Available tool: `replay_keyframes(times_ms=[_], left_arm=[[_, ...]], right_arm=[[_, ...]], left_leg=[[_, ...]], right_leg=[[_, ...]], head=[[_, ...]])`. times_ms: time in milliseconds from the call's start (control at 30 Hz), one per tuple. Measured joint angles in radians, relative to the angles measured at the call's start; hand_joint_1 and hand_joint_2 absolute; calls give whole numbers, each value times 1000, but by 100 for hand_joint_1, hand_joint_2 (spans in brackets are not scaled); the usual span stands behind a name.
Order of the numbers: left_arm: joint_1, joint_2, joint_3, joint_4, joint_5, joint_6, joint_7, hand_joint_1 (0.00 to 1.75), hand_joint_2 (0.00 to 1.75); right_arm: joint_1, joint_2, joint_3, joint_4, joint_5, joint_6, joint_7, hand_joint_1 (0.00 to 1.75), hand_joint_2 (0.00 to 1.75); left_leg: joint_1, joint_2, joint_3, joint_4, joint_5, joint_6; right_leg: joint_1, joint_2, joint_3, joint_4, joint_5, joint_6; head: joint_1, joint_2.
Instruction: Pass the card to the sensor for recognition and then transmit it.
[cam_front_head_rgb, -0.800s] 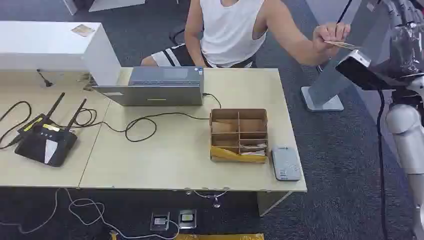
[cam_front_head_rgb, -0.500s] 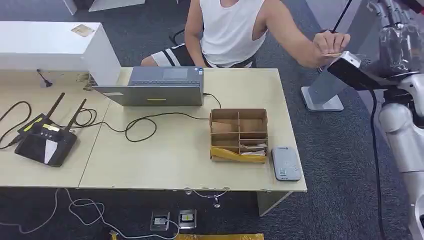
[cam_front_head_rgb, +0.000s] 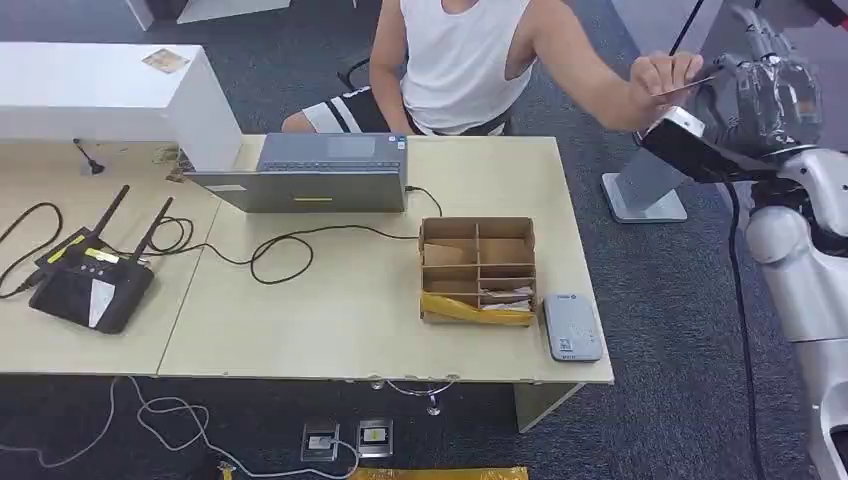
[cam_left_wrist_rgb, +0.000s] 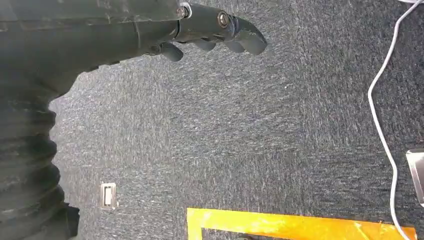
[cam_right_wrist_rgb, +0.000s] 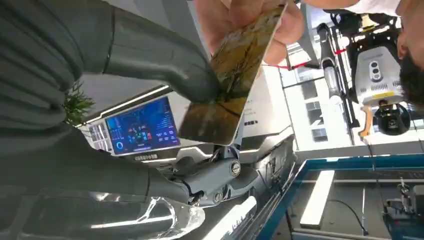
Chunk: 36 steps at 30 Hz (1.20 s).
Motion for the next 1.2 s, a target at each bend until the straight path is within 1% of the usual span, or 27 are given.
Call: replay_keyframes(times_ms=[567,767,933,1100,1200], left_arm=[[0,0,0,0,0,0,0,0,175],[0,0,0,0,0,-1,0,0,175],[0,0,0,0,2,-4,0,0,175],[0,0,0,0,1,-5,9,0,175],[0,0,0,0,0,-6,11,0,175]], right_arm=[[-1,3,0,4,-2,11,0,175,175],[16,3,0,12,-31,19,7,175,175],[77,4,0,21,-58,27,15,175,175],[201,14,0,32,-80,23,34,175,175],[257,21,0,38,-84,22,38,175,175]], left_leg=[[0,0,0,0,0,0],[0,0,0,0,0,0],[0,0,0,0,0,0],[1,0,0,0,0,0],[1,0,0,0,0,0]], right_leg=[[0,0,0,0,0,0],[0,0,0,0,0,0],[0,0,0,0,0,0],[1,0,0,0,0,0],[1,0,-1,0,0,0]], head=[[0,0],[0,0],[0,0],[0,0],[0,0]])
